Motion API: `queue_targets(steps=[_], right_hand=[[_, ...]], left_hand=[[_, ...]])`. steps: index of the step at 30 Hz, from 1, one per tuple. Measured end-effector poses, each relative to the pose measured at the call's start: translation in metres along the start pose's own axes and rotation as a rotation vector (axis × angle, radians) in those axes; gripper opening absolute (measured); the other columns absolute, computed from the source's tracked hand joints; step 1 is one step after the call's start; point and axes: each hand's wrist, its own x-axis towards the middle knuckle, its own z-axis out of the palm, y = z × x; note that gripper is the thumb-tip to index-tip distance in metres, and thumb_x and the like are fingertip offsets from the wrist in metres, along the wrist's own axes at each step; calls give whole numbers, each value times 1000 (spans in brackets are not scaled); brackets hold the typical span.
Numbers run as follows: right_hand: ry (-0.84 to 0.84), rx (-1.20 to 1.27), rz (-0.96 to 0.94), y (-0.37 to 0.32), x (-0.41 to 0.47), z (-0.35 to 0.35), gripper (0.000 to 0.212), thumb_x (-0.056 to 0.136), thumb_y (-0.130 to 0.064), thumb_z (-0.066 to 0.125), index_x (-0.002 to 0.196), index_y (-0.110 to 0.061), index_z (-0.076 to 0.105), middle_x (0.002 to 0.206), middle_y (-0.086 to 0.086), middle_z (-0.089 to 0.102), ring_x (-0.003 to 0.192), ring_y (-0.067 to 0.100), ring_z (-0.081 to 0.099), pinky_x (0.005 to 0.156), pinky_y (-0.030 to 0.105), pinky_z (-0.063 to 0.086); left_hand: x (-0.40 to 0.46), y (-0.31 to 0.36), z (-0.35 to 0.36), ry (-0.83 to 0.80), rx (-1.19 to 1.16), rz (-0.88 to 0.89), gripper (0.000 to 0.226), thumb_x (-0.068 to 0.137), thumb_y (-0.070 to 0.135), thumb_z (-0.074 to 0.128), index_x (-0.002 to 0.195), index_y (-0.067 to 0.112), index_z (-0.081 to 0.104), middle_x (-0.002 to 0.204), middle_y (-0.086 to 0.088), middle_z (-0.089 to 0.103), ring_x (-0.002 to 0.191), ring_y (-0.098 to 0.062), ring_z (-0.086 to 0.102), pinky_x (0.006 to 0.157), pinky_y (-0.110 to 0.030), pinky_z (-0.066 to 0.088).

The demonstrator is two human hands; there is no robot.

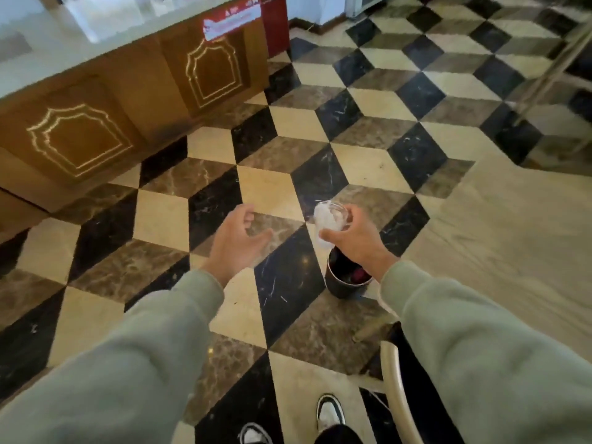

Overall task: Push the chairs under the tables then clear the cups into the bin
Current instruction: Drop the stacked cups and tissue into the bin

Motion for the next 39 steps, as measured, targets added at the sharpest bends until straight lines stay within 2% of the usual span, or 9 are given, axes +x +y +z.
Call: queue_targets(steps=[5, 11, 18, 23, 27, 30, 33, 35, 39], right_hand=[[202, 2, 131, 6, 50, -21, 65, 77, -35, 89, 127, -33, 49, 101, -22, 55, 86, 2, 56, 65, 11, 36], [402, -16, 265, 8, 76, -19, 65, 77, -35, 88, 132, -29, 52, 113, -10, 60, 104, 15, 60, 77, 21, 45], [536, 96, 517, 35, 78, 16, 58, 81, -35, 85, 129, -30, 51, 113, -11, 61, 105, 14, 60, 76, 26, 46], [571, 175, 619, 72, 103, 36, 66, 81, -33, 84, 138, -27, 51, 124, -6, 62, 111, 19, 60, 83, 29, 48], [521, 175, 677, 118, 140, 58, 67, 86, -31, 82, 142, -22, 46, 121, -4, 55, 112, 22, 56, 72, 25, 43], [498, 182, 747, 164, 166, 79, 65, 88, -26, 82, 142, -16, 46, 130, 5, 56, 121, 27, 55, 88, 30, 42], [484, 203, 843, 217, 193, 102, 65, 89, -22, 81, 144, -14, 46, 134, 9, 57, 115, 24, 54, 88, 30, 41], [493, 207, 884, 248, 213, 110, 63, 88, -21, 81, 142, -15, 49, 126, 5, 58, 108, 20, 52, 85, 29, 41], [578, 222, 949, 312, 257, 122, 60, 87, -23, 80, 139, -18, 50, 120, 1, 57, 105, 20, 53, 72, 26, 42]], left_hand=[[93, 13, 30, -150, -35, 62, 63, 91, 47, 75, 144, 31, 45, 134, 9, 52, 119, -13, 54, 84, -19, 38], [186, 15, 60, -391, 34, 259, 63, 93, 41, 71, 147, 18, 47, 140, -4, 59, 117, -15, 56, 85, -19, 38], [243, 4, 107, -713, 99, 339, 64, 92, 36, 71, 149, 20, 46, 140, -4, 59, 123, -16, 58, 104, -39, 52], [277, -2, 149, -802, 164, 381, 58, 93, 37, 66, 146, 22, 48, 134, 2, 59, 122, -14, 58, 101, -39, 52], [309, -27, 186, -797, 247, 408, 56, 95, 38, 67, 146, 23, 48, 134, 1, 60, 115, -11, 56, 92, -28, 41], [340, -56, 217, -810, 294, 396, 55, 97, 40, 67, 146, 24, 47, 133, 3, 60, 110, -10, 59, 89, -27, 44], [374, -90, 259, -824, 314, 343, 55, 96, 43, 67, 145, 28, 46, 132, 6, 60, 99, 0, 58, 85, -26, 50], [393, -108, 287, -837, 335, 333, 56, 94, 48, 67, 144, 33, 47, 133, 9, 60, 108, -5, 58, 94, -35, 51], [432, -137, 354, -894, 318, 401, 59, 93, 49, 69, 146, 33, 48, 129, 14, 55, 118, -6, 53, 93, -27, 40]])
